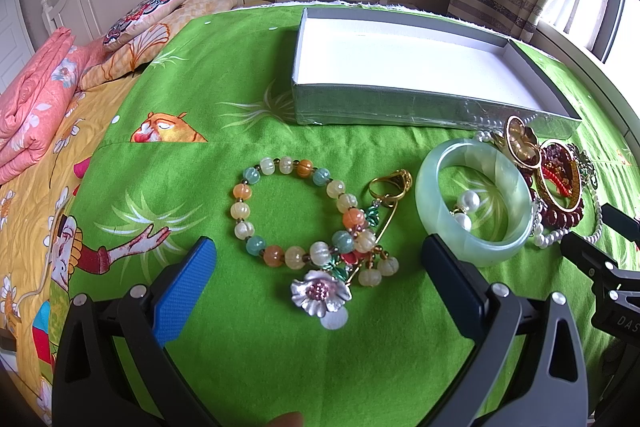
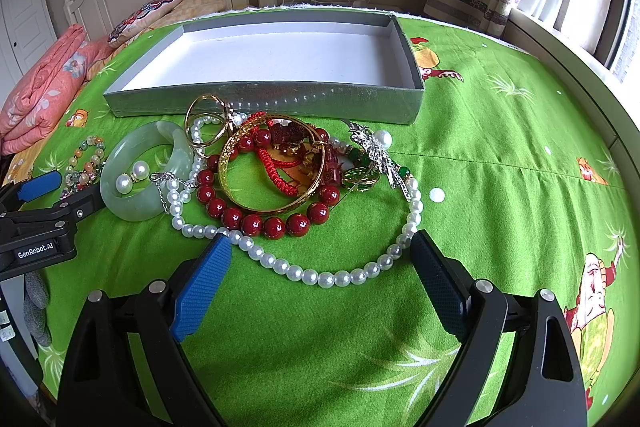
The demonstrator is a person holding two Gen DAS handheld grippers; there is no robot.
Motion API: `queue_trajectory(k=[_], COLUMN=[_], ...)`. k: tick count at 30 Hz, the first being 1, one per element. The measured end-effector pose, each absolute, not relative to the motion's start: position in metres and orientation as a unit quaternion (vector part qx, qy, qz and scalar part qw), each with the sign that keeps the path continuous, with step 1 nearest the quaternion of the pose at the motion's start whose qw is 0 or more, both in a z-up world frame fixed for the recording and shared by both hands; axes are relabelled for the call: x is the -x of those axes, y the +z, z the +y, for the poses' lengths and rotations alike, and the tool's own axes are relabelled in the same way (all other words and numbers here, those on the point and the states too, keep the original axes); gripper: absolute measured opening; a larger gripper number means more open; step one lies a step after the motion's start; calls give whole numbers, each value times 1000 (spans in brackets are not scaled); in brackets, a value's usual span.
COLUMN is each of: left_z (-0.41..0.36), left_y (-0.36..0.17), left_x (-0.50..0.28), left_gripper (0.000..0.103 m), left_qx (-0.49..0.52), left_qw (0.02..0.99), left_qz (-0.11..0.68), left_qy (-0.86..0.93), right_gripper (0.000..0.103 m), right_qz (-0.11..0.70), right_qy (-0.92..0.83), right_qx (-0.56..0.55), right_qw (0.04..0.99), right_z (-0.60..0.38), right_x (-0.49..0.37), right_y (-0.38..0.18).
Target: Organize jewelry
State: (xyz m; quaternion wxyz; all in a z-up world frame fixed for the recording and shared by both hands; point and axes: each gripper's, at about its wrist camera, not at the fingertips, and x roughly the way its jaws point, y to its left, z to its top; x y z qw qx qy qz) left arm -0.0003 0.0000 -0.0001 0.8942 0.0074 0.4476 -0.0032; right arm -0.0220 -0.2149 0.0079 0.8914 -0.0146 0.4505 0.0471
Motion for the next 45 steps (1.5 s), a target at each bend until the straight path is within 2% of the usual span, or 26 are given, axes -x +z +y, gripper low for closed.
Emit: queue_trajectory(k=[25,28,33,36,38,39,41,43,45], left_z=[9,19,62,84,96,102,108,113,112], left_y=[-1,8,21,26,30,32,33,31,31], left_x=[14,30,50,51,53,54,54,52,50], left_gripper=[101,101,101,100,97,96,92,88,88], left_qx=[-15,34,132,160,163,160,159,171,169], left_qw=[890,896,909,913,920,923,925,921,920], left_qz=[453,430,377,365,352,346,341,345,349], left_qy=[-46,-106,-121,-89,-65,-56,-46,-56,-56], right_gripper=[87,87,87,87,80,72,62,46,39], right_qz=[461,456,365,347,347,350,360,380,401], right_qy=[61,82,150,199,233,242,263,278,286], right_qx=[25,32,84,86,109,127,151,148,136], right_qw=[885,885,915,913,902,896,882,870,860], right_z=[-215,-212,-193,-174,-152,-141,-120,-106,-97], right_x=[27,32,63,67,66,63,57,44,30], right_y=[9,10,29,38,43,44,43,40,36])
